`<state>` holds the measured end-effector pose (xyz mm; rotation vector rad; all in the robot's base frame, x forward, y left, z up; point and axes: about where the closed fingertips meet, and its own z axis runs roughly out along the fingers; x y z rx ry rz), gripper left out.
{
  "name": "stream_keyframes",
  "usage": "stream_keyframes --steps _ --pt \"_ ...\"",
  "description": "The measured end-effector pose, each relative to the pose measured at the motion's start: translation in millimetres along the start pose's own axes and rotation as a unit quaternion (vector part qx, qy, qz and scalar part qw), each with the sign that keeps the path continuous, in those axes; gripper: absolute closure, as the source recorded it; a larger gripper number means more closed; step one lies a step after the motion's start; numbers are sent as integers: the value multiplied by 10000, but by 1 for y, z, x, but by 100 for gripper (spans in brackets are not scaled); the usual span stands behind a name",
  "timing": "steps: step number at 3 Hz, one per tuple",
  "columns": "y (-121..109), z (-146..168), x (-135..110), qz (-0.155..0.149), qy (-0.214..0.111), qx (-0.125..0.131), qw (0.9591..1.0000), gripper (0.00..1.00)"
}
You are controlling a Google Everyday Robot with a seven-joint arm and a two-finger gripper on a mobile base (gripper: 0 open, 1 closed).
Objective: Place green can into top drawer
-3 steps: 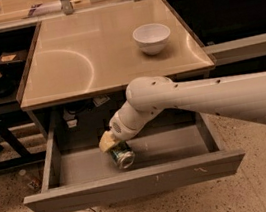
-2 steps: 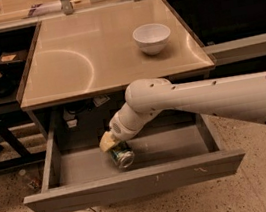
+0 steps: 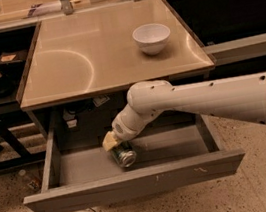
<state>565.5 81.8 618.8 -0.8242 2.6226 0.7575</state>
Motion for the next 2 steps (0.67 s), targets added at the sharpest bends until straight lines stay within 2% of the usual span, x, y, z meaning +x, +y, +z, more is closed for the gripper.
stream_keyframes --steps 2 --pt "0 0 0 0 0 0 10000 59"
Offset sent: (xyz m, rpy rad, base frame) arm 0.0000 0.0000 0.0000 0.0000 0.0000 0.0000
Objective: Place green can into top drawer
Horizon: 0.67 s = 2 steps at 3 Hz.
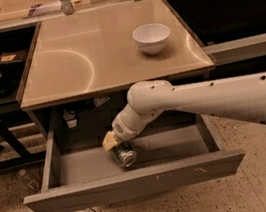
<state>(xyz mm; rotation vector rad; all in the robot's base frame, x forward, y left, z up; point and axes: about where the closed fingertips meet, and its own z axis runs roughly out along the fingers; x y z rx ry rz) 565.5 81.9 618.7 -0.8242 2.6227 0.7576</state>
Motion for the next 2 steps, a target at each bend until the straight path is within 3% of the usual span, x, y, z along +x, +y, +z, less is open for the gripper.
stream_keyframes --steps 2 --pt "0 0 0 0 1 0 10000 12"
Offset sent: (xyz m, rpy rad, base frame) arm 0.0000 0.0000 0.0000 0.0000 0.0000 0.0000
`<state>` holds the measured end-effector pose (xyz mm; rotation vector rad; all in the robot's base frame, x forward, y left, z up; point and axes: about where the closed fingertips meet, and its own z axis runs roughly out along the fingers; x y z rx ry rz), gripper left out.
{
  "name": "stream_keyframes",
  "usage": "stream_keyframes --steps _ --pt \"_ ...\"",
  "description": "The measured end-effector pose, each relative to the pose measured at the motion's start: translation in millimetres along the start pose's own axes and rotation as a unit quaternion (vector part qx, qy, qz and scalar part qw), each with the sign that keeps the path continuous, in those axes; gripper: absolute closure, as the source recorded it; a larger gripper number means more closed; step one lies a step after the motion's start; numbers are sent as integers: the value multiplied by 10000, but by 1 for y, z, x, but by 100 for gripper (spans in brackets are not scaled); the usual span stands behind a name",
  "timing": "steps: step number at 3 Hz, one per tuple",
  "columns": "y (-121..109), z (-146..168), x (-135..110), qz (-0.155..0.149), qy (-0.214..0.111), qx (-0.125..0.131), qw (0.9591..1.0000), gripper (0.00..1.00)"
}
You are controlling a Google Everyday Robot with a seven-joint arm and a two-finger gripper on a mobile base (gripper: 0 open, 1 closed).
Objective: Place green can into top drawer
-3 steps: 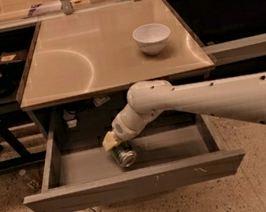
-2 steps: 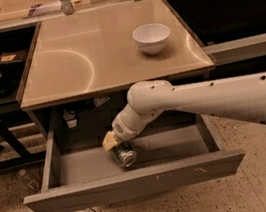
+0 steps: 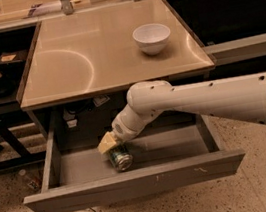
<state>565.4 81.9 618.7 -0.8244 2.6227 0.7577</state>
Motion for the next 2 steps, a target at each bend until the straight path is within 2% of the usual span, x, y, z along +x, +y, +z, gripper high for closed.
stream_keyframes --steps 1,2 --pt "0 0 0 0 0 0 10000 0" --pt "0 0 0 0 0 0 10000 0"
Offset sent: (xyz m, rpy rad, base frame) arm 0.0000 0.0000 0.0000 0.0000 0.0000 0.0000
